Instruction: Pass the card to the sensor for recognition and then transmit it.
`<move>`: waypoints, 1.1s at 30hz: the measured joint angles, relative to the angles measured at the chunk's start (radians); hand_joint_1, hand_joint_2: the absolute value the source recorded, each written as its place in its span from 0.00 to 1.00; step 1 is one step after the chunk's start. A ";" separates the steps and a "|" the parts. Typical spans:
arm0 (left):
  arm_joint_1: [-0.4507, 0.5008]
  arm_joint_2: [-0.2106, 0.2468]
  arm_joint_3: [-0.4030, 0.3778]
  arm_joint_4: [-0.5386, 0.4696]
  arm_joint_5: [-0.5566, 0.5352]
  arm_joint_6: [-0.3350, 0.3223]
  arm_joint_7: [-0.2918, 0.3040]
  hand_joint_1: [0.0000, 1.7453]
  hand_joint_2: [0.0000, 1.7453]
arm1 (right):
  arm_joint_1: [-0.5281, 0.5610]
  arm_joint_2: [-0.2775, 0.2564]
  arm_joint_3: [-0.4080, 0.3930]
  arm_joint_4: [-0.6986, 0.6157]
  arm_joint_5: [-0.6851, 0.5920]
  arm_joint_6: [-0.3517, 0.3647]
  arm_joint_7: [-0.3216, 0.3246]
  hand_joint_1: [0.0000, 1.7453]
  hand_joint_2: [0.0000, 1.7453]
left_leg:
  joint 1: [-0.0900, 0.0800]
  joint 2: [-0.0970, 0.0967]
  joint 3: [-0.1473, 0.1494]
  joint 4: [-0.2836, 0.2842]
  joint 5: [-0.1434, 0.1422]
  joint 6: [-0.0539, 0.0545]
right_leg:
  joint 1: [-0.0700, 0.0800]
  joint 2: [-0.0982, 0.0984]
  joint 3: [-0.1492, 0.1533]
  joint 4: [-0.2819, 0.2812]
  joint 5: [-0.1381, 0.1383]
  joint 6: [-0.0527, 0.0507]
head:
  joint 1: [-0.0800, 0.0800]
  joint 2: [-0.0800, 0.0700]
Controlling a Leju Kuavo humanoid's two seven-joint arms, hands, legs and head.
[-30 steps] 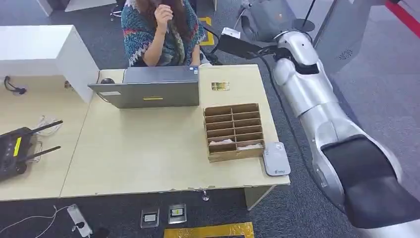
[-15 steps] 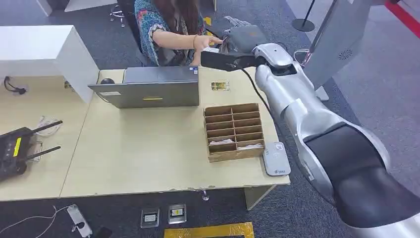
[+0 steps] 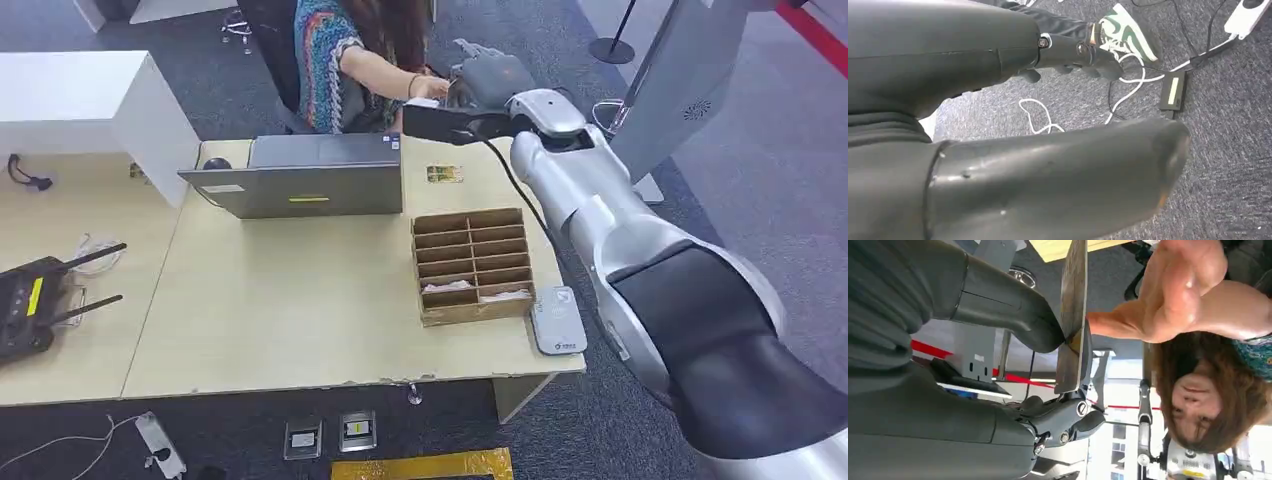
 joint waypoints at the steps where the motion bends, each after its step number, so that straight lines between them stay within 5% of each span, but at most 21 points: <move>1: 0.000 0.000 0.000 0.000 0.000 0.000 0.000 0.00 0.00 | 0.000 0.000 0.001 0.004 0.000 0.000 0.000 1.00 1.00 | 0.000 0.000 0.000 0.000 0.000 0.000 | 0.000 0.000 0.000 0.000 0.000 0.000 | 0.000 0.000; 13: 0.003 -0.005 0.000 0.000 0.000 0.003 0.009 0.00 0.00 | 0.003 -0.001 0.010 0.038 0.003 0.000 0.036 1.00 1.00 | 0.000 0.001 0.000 0.000 0.000 0.000 | 0.000 0.001 0.000 0.000 0.000 0.000 | 0.000 0.000; 14: 0.003 -0.005 0.000 0.000 0.000 0.004 0.010 0.00 0.00 | 0.004 -0.001 0.010 0.040 0.003 0.000 0.040 0.80 1.00 | 0.000 0.001 0.000 0.000 0.000 0.000 | 0.000 0.001 0.000 0.000 0.000 0.000 | 0.000 0.000; 15: 0.004 -0.005 0.000 0.000 0.000 0.006 0.010 0.00 0.00 | 0.005 -0.001 0.011 0.044 0.003 -0.001 0.045 0.02 1.00 | 0.000 0.000 0.000 0.000 0.000 0.000 | 0.000 0.001 0.000 0.000 0.000 0.000 | 0.000 0.000; 33: 0.005 -0.009 -0.004 0.000 -0.001 0.009 0.013 0.00 0.00 | 0.012 -0.013 0.011 0.059 0.016 -0.103 0.064 0.00 1.00 | 0.000 0.001 0.000 0.000 0.000 0.000 | 0.000 0.001 -0.001 0.000 0.000 0.000 | 0.000 0.000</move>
